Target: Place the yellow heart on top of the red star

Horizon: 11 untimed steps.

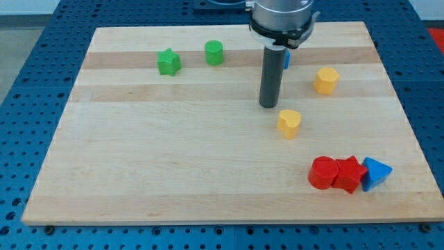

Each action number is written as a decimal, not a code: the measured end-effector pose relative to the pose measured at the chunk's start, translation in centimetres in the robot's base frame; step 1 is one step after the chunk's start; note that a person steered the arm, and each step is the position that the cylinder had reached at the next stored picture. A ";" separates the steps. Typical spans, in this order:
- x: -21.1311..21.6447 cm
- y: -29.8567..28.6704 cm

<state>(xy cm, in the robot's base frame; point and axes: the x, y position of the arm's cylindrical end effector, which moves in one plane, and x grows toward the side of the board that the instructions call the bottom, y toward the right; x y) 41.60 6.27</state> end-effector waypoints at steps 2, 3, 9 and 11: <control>2.4 2.8; 2.3 0.2; 4.2 7.0; 3.5 10.1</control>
